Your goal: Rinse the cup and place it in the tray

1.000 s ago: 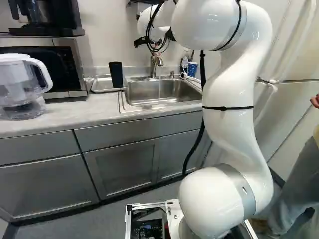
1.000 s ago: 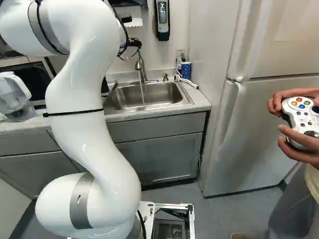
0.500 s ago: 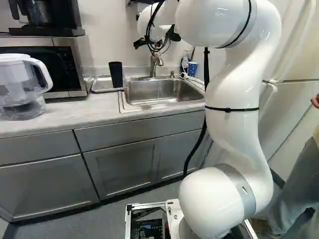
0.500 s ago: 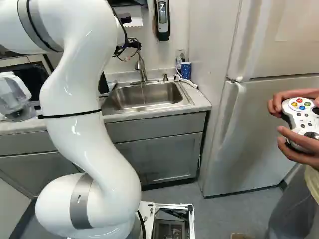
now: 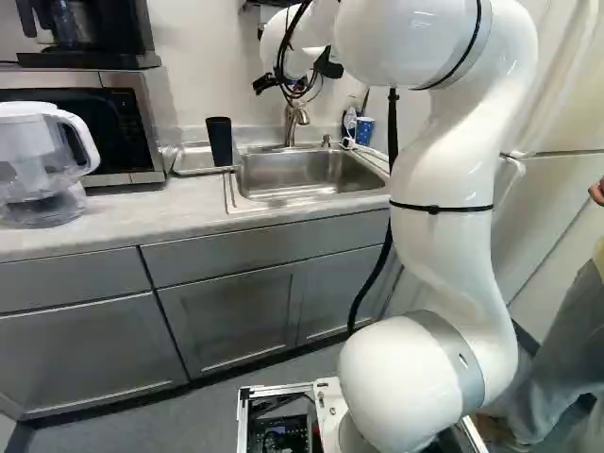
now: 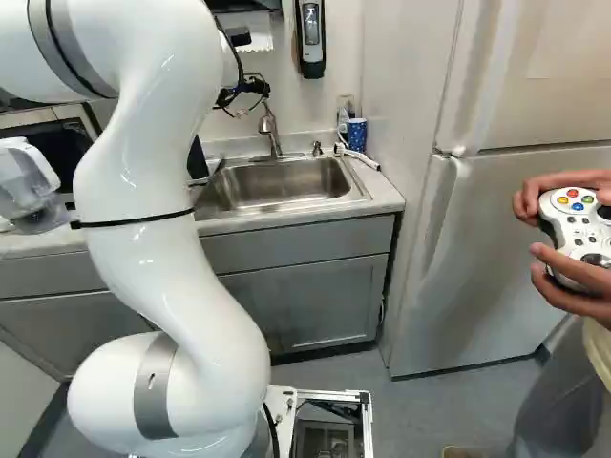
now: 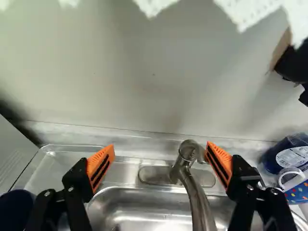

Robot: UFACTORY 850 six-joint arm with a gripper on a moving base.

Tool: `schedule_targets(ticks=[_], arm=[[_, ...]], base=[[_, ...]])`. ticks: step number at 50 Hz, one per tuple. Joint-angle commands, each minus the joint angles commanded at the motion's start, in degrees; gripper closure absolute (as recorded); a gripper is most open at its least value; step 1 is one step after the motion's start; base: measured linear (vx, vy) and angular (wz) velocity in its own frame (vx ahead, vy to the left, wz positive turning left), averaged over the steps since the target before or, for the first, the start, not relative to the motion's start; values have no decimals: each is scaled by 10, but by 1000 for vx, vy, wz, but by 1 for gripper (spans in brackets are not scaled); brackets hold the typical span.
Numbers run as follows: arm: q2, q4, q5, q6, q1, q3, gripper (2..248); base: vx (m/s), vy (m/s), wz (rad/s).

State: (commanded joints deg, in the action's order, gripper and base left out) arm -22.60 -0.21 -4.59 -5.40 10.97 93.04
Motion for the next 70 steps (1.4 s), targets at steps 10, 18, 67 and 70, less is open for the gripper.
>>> schedule_targets(ticks=[10, 18, 67, 70], arm=[[0, 0, 0, 0, 0, 0, 3], [0, 0, 0, 0, 0, 0, 3], [107, 2, 35, 0, 27, -123, 3], [115, 2, 30, 0, 29, -132, 3]], base=[[0, 0, 0], [0, 0, 0], [0, 0, 0], [0, 0, 0]])
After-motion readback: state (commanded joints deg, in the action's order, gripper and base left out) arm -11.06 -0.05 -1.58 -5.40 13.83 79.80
